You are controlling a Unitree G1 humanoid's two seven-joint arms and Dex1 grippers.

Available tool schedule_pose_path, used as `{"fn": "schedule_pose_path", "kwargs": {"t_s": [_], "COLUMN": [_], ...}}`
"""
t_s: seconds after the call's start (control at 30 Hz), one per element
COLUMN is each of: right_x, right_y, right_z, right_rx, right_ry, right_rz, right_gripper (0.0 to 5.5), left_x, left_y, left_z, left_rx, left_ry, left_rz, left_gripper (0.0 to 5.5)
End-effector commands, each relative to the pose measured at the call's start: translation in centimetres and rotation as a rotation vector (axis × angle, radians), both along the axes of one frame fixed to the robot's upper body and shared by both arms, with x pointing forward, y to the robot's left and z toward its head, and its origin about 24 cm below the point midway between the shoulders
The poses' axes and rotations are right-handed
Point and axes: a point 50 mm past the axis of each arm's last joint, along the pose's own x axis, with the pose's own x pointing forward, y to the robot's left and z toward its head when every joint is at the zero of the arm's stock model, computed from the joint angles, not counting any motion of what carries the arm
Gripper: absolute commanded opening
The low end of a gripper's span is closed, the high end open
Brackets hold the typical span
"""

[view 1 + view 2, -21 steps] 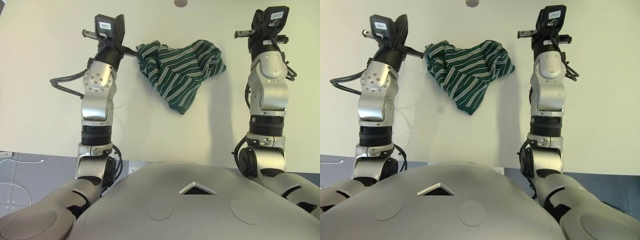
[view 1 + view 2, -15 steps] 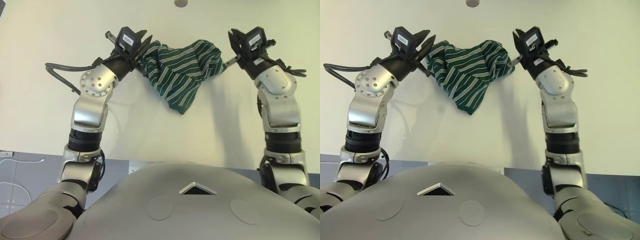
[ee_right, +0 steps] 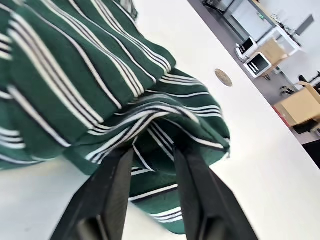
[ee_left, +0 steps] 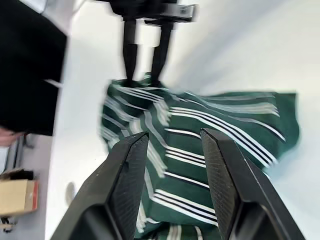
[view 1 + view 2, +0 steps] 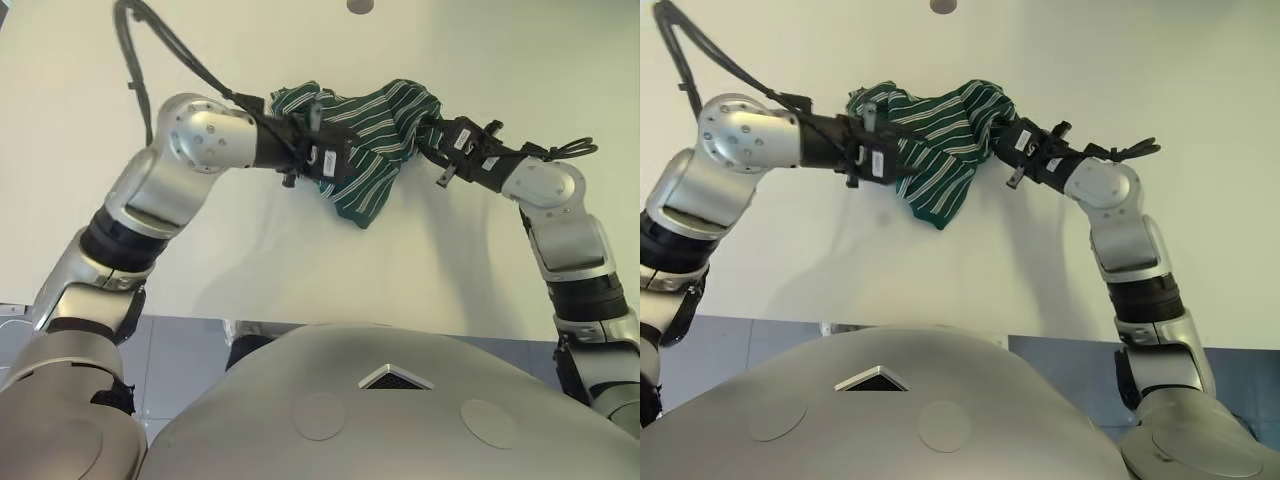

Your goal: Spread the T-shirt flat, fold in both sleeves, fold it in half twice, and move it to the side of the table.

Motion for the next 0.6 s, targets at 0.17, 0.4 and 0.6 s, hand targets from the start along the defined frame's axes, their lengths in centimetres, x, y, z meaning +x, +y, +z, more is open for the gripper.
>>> {"fn": "schedule_pose_path", "kwargs": {"t_s": [0.17, 0.4, 0.6], "right_x": [0.5, 1.4, 1.6], "right_y": [0.6, -0.6, -0.6], "right_z": [-0.7, -0.2, -0.2], "right_rx": [0.026, -0.010, -0.006], "right_ry": [-0.023, -0.033, -0.034], "right_rz": [-0.074, -0.071, -0.065], "right_gripper": [1.52, 1.52, 1.52], "left_x": [1.6, -0.6, 3.3], "left_y": [3.0, 11.7, 9.4], "left_z": [-4.5, -6.9, -0.9], "left_rx": [0.230, 0.261, -0.543], "left_ry": [0.074, 0.267, 0.286], "left_rz": [0.107, 0.566, 0.902], "left_gripper": [1.42, 0.21, 0.03]}}
